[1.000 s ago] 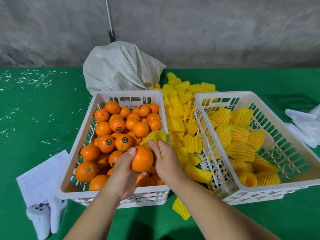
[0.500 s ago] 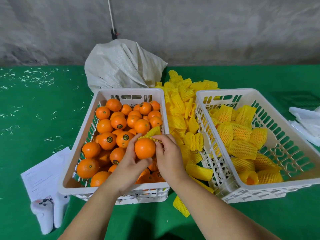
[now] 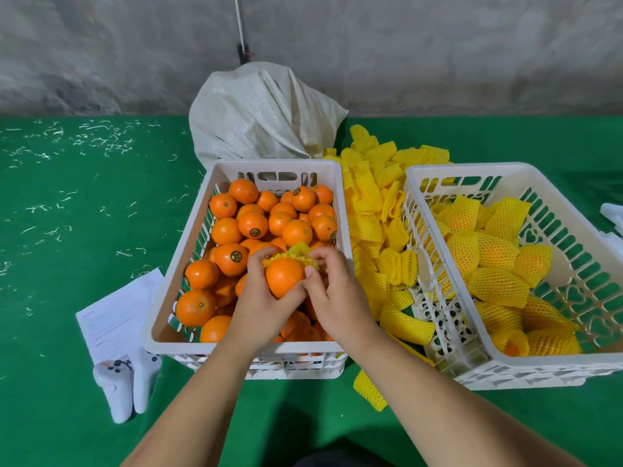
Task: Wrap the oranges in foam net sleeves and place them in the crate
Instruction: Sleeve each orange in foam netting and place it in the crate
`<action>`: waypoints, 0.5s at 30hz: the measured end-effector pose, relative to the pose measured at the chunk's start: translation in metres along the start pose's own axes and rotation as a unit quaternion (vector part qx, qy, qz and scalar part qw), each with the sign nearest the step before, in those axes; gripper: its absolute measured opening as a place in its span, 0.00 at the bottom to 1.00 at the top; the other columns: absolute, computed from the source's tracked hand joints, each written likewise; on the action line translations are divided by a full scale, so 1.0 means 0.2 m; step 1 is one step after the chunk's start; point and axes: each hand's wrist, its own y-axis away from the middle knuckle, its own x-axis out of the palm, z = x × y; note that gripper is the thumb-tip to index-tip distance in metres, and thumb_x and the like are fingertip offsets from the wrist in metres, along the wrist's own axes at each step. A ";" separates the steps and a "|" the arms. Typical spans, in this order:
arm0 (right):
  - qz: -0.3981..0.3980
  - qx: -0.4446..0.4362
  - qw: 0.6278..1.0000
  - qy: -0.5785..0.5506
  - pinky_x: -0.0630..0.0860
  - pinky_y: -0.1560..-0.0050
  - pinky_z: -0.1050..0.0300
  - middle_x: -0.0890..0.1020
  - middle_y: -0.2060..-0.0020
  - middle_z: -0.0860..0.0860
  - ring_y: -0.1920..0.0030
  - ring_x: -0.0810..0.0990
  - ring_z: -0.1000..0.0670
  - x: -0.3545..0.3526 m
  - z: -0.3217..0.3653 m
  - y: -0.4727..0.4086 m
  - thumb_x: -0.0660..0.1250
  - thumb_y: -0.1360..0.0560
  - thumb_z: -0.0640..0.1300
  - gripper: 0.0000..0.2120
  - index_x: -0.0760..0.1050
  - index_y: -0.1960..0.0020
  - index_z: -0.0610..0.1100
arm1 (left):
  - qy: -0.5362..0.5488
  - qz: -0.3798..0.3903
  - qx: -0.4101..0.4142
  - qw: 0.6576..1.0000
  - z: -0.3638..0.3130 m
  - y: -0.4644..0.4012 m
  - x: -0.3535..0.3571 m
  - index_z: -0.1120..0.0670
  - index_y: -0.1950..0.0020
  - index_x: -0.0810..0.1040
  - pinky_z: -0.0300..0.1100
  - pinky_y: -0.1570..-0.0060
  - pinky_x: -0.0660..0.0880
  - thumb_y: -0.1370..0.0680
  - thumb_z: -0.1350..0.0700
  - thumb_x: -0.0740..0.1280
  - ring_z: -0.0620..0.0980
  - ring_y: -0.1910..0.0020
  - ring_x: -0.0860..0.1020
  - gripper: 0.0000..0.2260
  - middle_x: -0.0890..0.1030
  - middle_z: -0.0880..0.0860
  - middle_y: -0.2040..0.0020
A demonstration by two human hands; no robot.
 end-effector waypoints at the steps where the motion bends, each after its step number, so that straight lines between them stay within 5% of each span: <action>1: 0.006 0.025 1.000 -0.002 0.79 0.49 0.56 0.76 0.41 0.58 0.43 0.77 0.56 0.00 0.00 -0.01 0.58 0.18 0.59 0.15 0.71 0.34 0.55 | 0.020 0.013 0.012 1.000 0.00 0.00 -0.01 0.31 0.33 0.66 0.41 0.50 0.83 0.27 0.39 0.78 0.44 0.43 0.83 0.28 0.80 0.42 0.38; 10: -0.002 0.024 0.999 0.028 0.79 0.54 0.55 0.77 0.47 0.56 0.51 0.77 0.56 -0.01 -0.03 -0.02 0.69 0.23 0.40 0.09 0.77 0.45 0.51 | 0.045 0.051 0.033 0.997 0.01 0.02 -0.04 0.39 0.35 0.67 0.39 0.52 0.81 0.25 0.54 0.80 0.45 0.46 0.84 0.28 0.79 0.38 0.43; 15: -0.014 0.041 0.999 0.015 0.71 0.68 0.54 0.74 0.62 0.60 0.64 0.74 0.56 0.00 -0.01 -0.02 0.65 0.23 0.44 0.08 0.71 0.50 0.57 | 0.027 0.014 0.049 0.998 0.03 0.02 -0.03 0.38 0.31 0.65 0.38 0.49 0.81 0.27 0.43 0.79 0.45 0.41 0.82 0.31 0.78 0.36 0.39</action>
